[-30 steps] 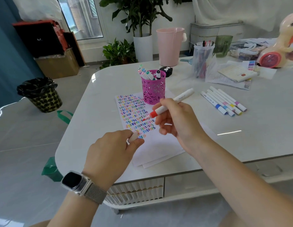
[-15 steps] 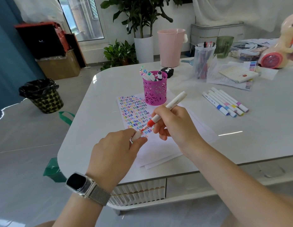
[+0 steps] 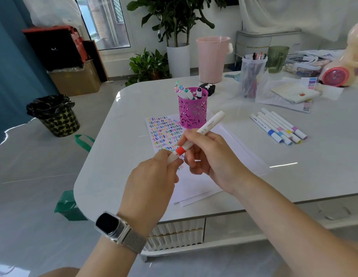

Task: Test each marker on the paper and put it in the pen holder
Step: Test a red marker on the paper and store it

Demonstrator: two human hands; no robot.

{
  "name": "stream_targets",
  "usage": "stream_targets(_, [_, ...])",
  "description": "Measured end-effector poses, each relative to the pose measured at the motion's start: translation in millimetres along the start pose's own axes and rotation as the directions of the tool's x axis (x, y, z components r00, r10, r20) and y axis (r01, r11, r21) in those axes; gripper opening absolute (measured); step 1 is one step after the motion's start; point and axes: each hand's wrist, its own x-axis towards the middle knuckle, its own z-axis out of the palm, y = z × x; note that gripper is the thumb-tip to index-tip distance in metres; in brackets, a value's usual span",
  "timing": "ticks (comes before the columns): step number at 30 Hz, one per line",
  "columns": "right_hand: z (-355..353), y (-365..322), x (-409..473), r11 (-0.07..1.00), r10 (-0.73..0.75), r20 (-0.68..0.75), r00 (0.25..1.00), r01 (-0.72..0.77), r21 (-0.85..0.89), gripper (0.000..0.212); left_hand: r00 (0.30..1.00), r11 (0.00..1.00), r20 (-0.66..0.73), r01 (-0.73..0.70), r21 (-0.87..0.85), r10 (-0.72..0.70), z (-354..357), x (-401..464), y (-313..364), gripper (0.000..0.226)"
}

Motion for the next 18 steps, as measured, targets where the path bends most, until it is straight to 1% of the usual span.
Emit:
stream_targets(4, [1,5,-3,1.0,-0.016,0.095,0.995,0.014,0.027,0.03,0.998,0.999,-0.059,-0.034,0.042,0.036,-1,1,-5,0.016])
stream_targets(7, [3,9,-5,0.999,-0.037,0.103,0.994,0.037,0.007,0.029,0.997,0.998,-0.064,-0.041,0.055,0.044,-1,1,-6,0.017])
stream_targets(12, [4,10,-4,0.998,-0.046,0.064,0.997,0.05,-0.049,0.03,0.998,1.0,-0.064,-0.009,0.016,0.01,3,-1,-4,0.02])
stream_targets(16, [8,10,-1,0.999,-0.032,-0.015,0.999,0.032,0.001,0.03,0.999,0.999,-0.048,0.014,0.04,-0.012,0,5,-3,0.027])
stream_targets(18, [12,9,0,0.999,-0.014,-0.045,0.999,0.016,0.034,0.023,0.998,0.998,-0.058,0.038,0.051,-0.035,-5,8,-2,0.026])
